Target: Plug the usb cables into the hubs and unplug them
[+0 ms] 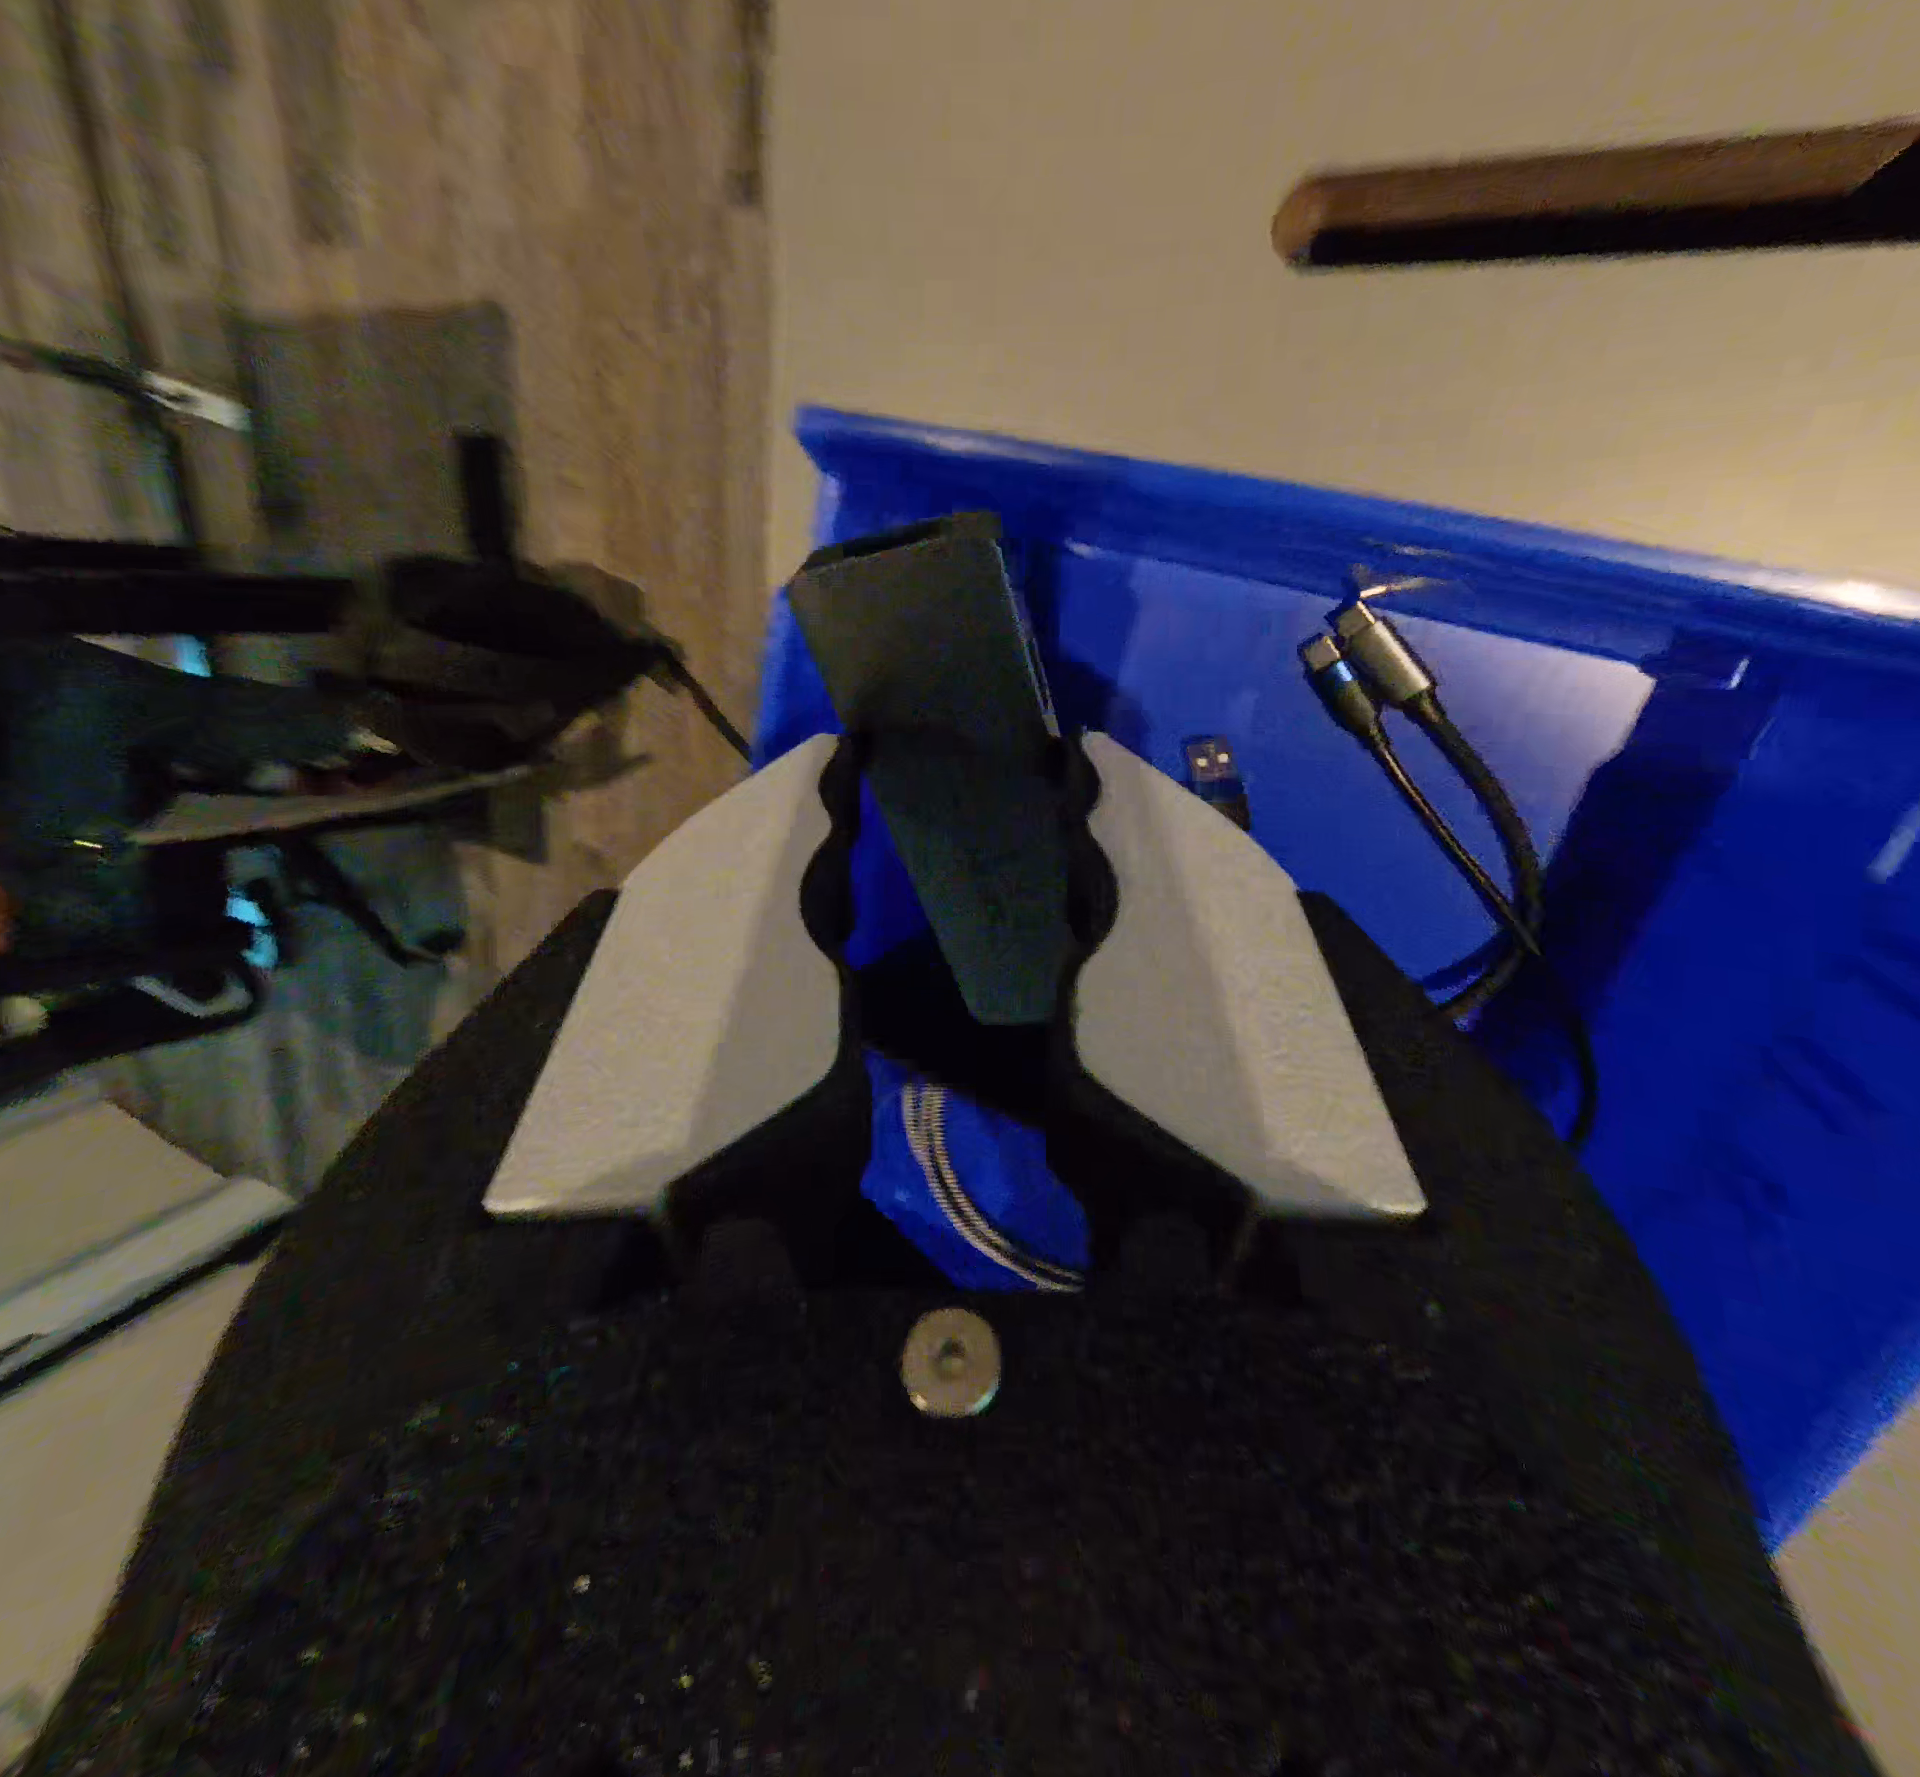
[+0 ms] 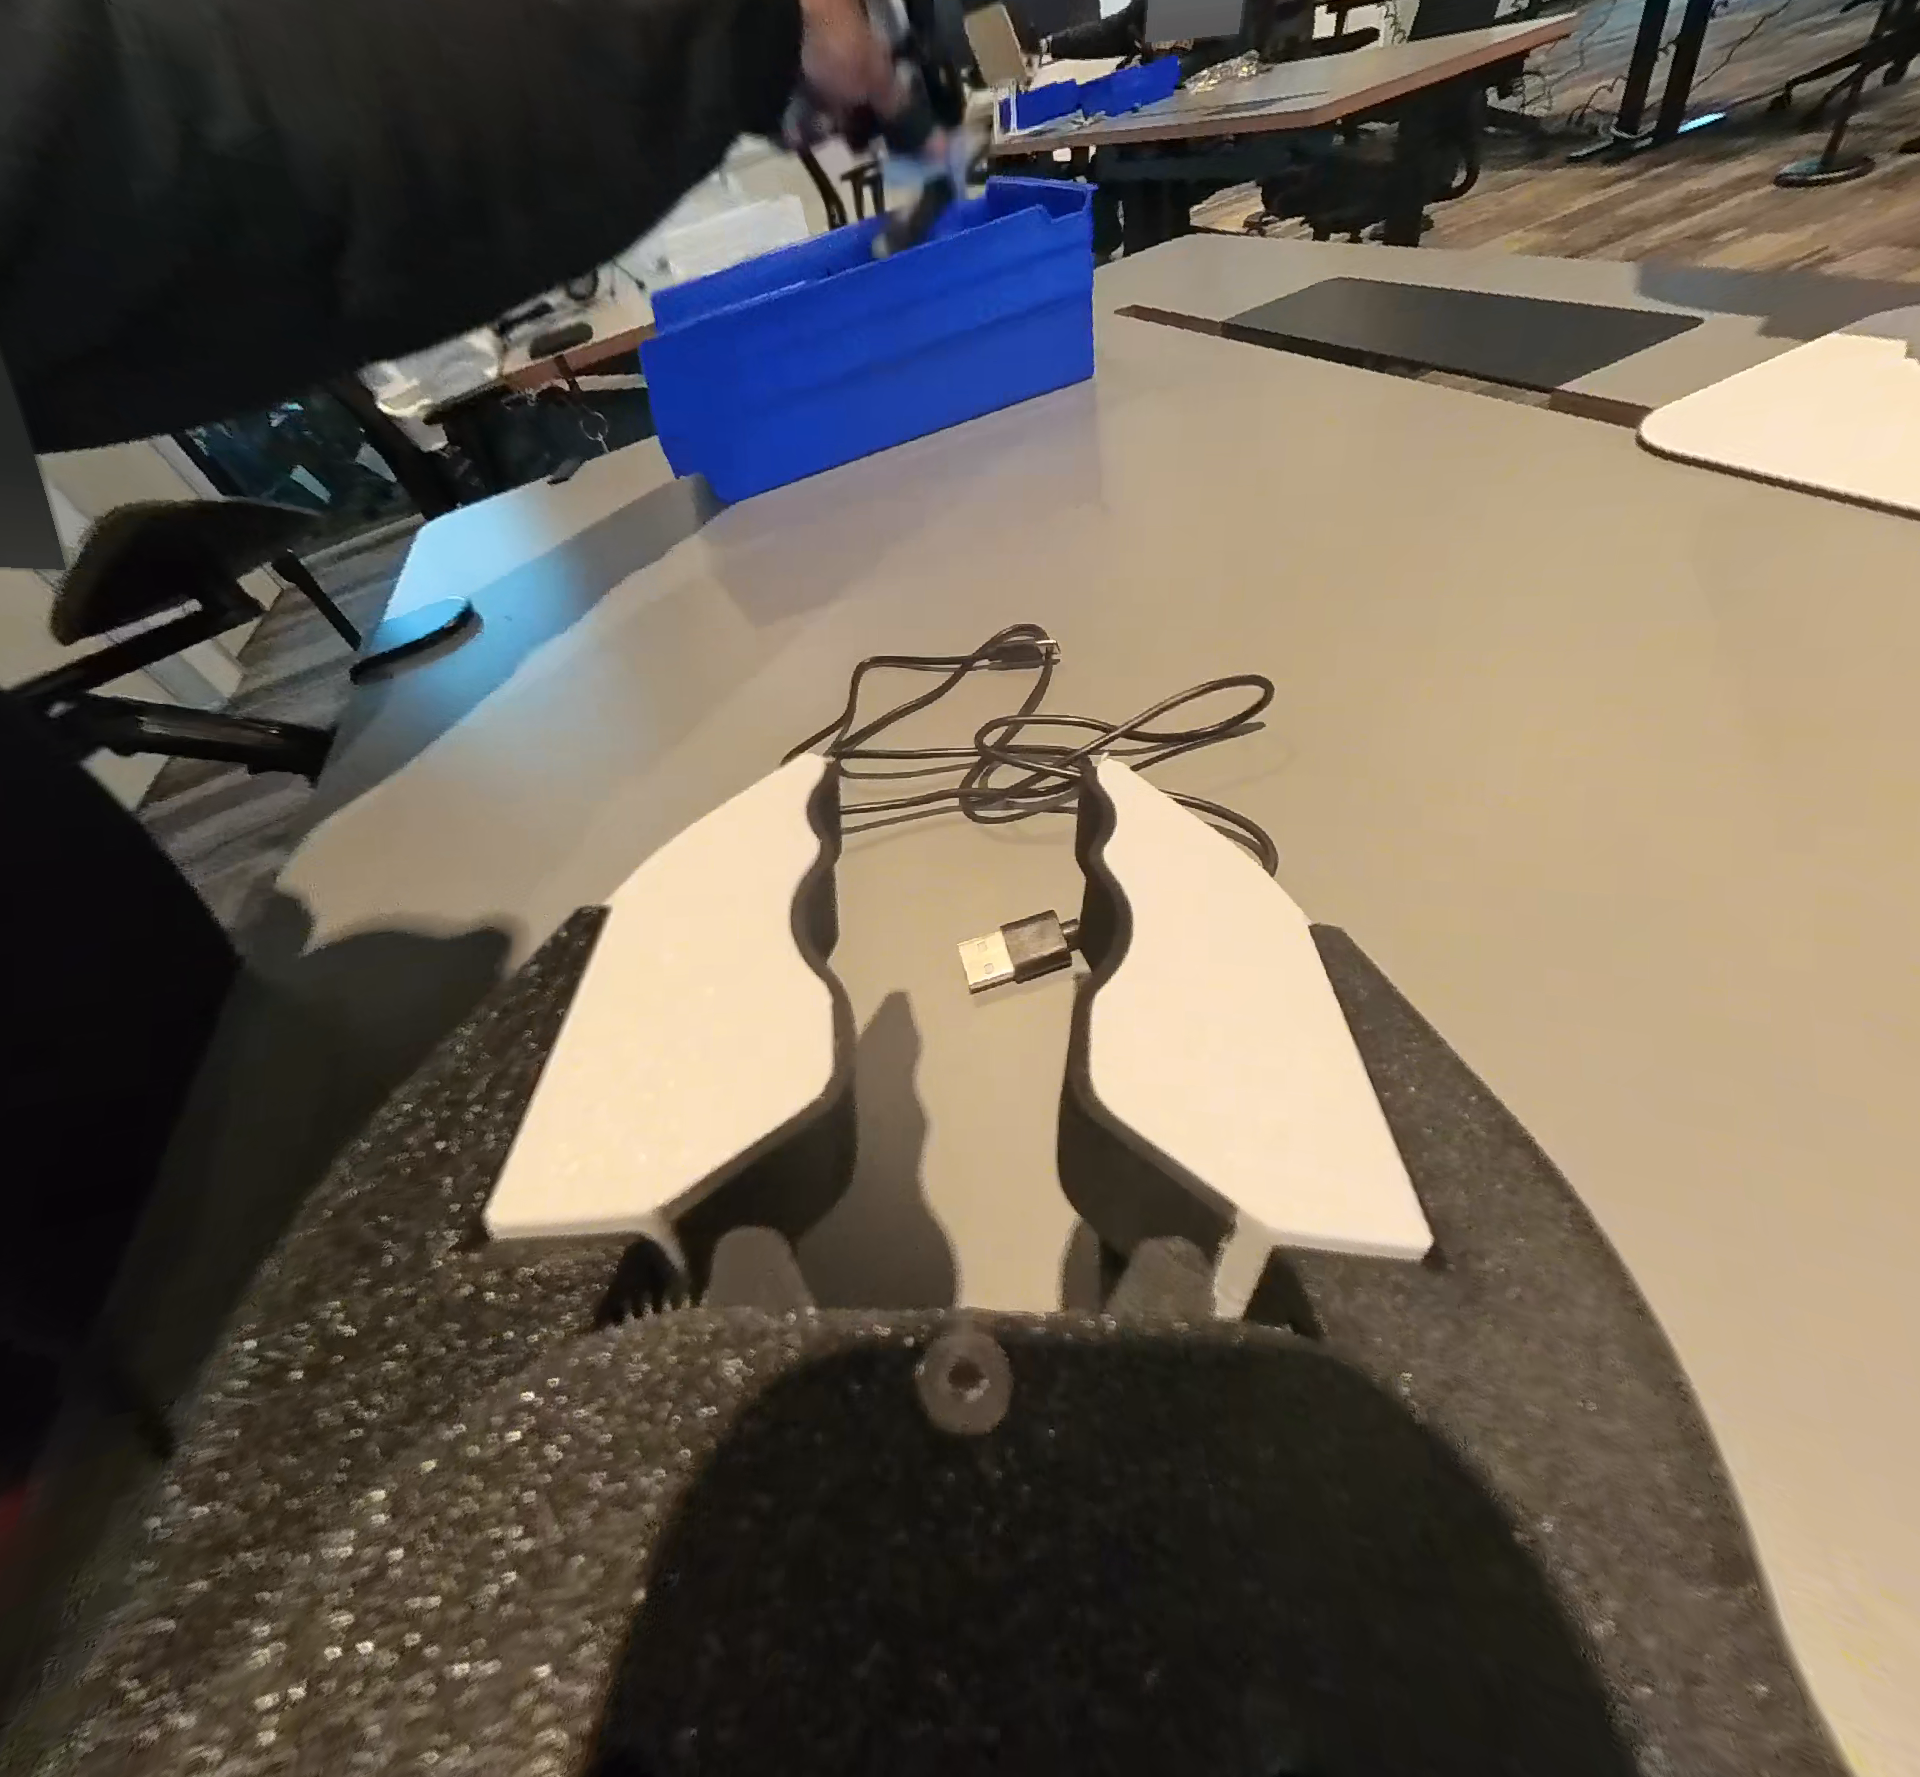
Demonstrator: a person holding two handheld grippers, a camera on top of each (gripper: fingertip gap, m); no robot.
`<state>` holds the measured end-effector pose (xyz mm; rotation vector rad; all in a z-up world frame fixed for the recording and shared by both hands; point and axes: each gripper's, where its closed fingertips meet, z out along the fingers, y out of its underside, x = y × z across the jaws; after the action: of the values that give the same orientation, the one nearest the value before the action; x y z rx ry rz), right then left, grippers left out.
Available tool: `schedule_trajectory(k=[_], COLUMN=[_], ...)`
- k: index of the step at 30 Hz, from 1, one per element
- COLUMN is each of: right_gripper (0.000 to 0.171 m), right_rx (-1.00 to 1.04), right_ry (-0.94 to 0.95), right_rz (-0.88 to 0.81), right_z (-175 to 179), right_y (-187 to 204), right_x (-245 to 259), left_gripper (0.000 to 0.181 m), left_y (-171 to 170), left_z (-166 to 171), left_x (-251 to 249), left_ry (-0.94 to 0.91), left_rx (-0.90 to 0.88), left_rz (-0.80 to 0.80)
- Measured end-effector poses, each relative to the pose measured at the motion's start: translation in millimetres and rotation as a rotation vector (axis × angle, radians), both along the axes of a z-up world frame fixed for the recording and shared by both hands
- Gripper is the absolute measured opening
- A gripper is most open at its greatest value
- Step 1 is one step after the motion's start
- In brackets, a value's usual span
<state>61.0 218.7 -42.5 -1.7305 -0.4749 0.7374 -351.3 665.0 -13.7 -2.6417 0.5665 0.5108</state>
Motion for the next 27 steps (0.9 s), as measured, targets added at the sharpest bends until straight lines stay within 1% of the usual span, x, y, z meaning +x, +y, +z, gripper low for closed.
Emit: schedule_trajectory(k=[2,6,9,13,17,20,22,24,27], right_gripper=[0.044,0.044,0.043,0.043,0.043,0.043,0.043,0.043,0.043], right_rx=[0.007,0.016,0.021,0.026,0.034,0.04,0.042,0.044,0.054], right_ry=[-0.011,-0.02,-0.017,-0.014,-0.023,-0.028,-0.022,-0.006,0.026], right_rz=[-0.001,-0.009,-0.02,-0.034,-0.041,-0.047,-0.053,-0.061,-0.075], right_z=[0,0,1,2,2,2,3,5,9], right_y=[0,0,1,1,2,2,2,3,4], right_x=[-1,0,1,3,3,3,4,6,10], left_gripper=[0.038,0.038,0.038,0.037,0.037,0.037,0.037,0.037,0.037], left_y=[1,-6,-17,-43,-77,-104,-127,-152,-198], left_z=[31,97,154,232,290,319,328,329,311], left_x=[8,34,57,91,124,151,177,211,271], left_ry=[0.041,0.056,0.084,0.133,0.183,0.172,0.086,-0.054,-0.355], left_rx=[0.095,0.294,0.466,0.67,0.801,0.861,0.878,0.881,0.841], left_rz=[-0.048,-0.12,-0.174,-0.246,-0.311,-0.373,-0.433,-0.507,-0.639])
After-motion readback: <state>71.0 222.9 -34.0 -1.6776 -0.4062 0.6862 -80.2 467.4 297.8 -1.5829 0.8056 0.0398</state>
